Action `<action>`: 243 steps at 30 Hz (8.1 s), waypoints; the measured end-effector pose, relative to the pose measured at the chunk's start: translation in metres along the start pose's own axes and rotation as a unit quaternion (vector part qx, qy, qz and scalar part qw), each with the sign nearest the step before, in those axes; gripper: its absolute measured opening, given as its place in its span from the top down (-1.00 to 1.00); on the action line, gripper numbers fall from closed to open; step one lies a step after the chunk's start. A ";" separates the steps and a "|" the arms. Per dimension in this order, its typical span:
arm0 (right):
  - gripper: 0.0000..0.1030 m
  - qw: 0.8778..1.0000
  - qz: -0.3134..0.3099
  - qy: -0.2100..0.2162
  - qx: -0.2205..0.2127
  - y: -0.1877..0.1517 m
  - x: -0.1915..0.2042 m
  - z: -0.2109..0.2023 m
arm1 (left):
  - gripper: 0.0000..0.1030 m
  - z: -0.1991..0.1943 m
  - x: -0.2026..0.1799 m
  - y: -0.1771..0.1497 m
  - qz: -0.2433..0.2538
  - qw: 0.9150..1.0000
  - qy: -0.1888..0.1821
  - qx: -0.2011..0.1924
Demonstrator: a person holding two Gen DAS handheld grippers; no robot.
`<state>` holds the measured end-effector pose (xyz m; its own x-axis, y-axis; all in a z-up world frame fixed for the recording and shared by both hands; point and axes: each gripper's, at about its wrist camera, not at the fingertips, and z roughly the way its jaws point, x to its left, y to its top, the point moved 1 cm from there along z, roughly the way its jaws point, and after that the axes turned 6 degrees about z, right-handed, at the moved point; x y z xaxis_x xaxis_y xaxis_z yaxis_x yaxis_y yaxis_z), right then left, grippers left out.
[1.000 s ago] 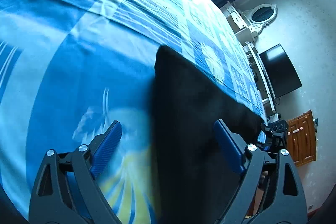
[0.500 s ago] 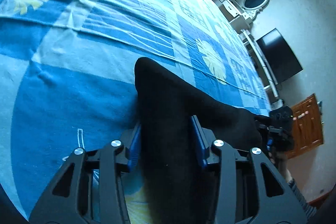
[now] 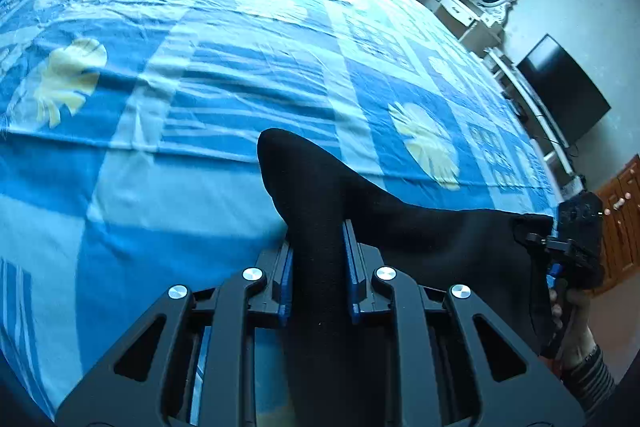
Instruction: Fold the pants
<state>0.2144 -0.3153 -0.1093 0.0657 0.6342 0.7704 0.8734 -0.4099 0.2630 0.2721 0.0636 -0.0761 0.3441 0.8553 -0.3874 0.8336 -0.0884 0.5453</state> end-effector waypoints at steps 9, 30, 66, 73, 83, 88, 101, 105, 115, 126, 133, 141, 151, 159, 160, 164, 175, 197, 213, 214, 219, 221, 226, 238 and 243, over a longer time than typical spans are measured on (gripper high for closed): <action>0.27 1.000 0.015 -0.025 0.006 0.034 -0.006 0.034 | 0.59 0.022 0.017 0.023 -0.009 0.999 0.049 0.018; 0.26 0.999 0.051 0.001 0.011 0.031 -0.023 0.039 | 0.48 0.030 0.020 0.017 -0.008 0.998 0.054 0.019; -0.03 0.997 0.062 -0.041 0.037 -0.073 0.002 -0.012 | 0.01 -0.037 0.008 -0.107 -0.155 0.983 -0.097 0.033; 0.27 0.997 0.064 -0.018 0.027 -0.075 0.010 -0.026 | 0.34 -0.053 -0.002 -0.103 -0.134 0.988 -0.076 0.025; 0.29 0.996 0.067 -0.015 0.056 -0.097 0.002 -0.030 | 0.34 -0.067 0.003 -0.125 -0.121 0.989 -0.072 0.035; 0.29 0.995 0.085 0.004 0.043 -0.103 -0.015 -0.028 | 0.25 -0.054 0.005 -0.127 -0.109 0.991 -0.063 0.034; 0.27 0.996 0.084 0.006 0.033 -0.103 -0.015 -0.034 | 0.13 -0.056 0.007 -0.136 -0.110 0.991 -0.068 0.028; 0.17 0.995 0.090 0.012 0.028 -0.105 -0.016 -0.037 | -0.03 -0.060 0.002 -0.136 -0.097 0.994 -0.045 0.018; 0.01 0.994 0.106 0.007 0.025 -0.120 -0.018 -0.062 | -0.53 -0.079 -0.009 -0.145 -0.075 0.997 0.033 -0.001; -0.44 0.995 0.073 -0.065 0.016 -0.137 0.001 -0.076 | -0.73 -0.121 -0.050 -0.160 -0.015 0.993 0.114 -0.038; -0.50 0.990 0.037 -0.133 -0.001 -0.147 0.022 -0.077 | -0.80 -0.145 -0.072 -0.168 0.004 0.986 0.149 -0.069; -0.59 0.952 -0.075 -0.290 -0.068 -0.161 0.056 -0.085 | -0.88 -0.163 -0.091 -0.178 0.021 0.982 0.169 -0.085; -0.65 0.927 -0.151 -0.332 -0.086 -0.179 0.088 -0.065 | -0.95 -0.168 -0.110 -0.185 0.050 0.977 0.180 -0.098; -0.66 0.928 -0.150 -0.329 -0.094 -0.187 0.093 -0.064 | -0.95 -0.163 -0.112 -0.185 0.048 0.976 0.186 -0.099; -0.66 0.928 -0.148 -0.328 -0.094 -0.186 0.092 -0.065 | -0.95 -0.162 -0.112 -0.185 0.048 0.976 0.189 -0.097; -0.66 0.930 -0.139 -0.326 -0.097 -0.184 0.089 -0.067 | -0.95 -0.160 -0.114 -0.184 0.053 0.976 0.191 -0.091; -0.66 0.931 -0.135 -0.324 -0.097 -0.184 0.088 -0.067 | -0.95 -0.151 -0.118 -0.186 0.061 0.975 0.204 -0.068; -0.66 0.932 -0.134 -0.324 -0.091 -0.186 0.088 -0.062 | -0.95 -0.150 -0.107 -0.184 0.025 0.978 0.197 -0.055; -0.66 0.934 -0.134 -0.320 -0.086 -0.188 0.088 -0.060 | -0.95 -0.147 -0.117 -0.185 0.054 0.977 0.197 -0.053; -0.66 0.934 -0.134 -0.320 -0.086 -0.188 0.088 -0.060 | -0.95 -0.147 -0.117 -0.185 0.053 0.978 0.197 -0.052; -0.66 0.934 -0.135 -0.319 -0.083 -0.188 0.089 -0.059 | -0.95 -0.147 -0.117 -0.185 0.052 0.978 0.197 -0.052; -0.66 0.934 -0.136 -0.319 -0.083 -0.189 0.089 -0.058 | -0.95 -0.147 -0.117 -0.185 0.051 0.978 0.197 -0.052; -0.66 0.935 -0.136 -0.319 -0.080 -0.190 0.088 -0.057 | -0.95 -0.147 -0.117 -0.185 0.053 0.977 0.198 -0.052; -0.66 0.938 -0.135 -0.313 -0.070 -0.192 0.087 -0.054 | -0.95 -0.161 -0.114 -0.175 0.025 0.980 0.183 -0.080; -0.66 0.946 -0.140 -0.283 -0.071 -0.170 0.097 -0.060 | -0.95 -0.173 -0.086 -0.139 0.028 0.976 0.186 -0.113</action>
<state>0.0434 -0.2233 -0.0440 0.1255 0.9640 0.2346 0.8233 -0.2332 0.5175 0.0520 0.0911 0.0102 0.1710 0.9821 -0.0796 0.6864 -0.0608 0.7246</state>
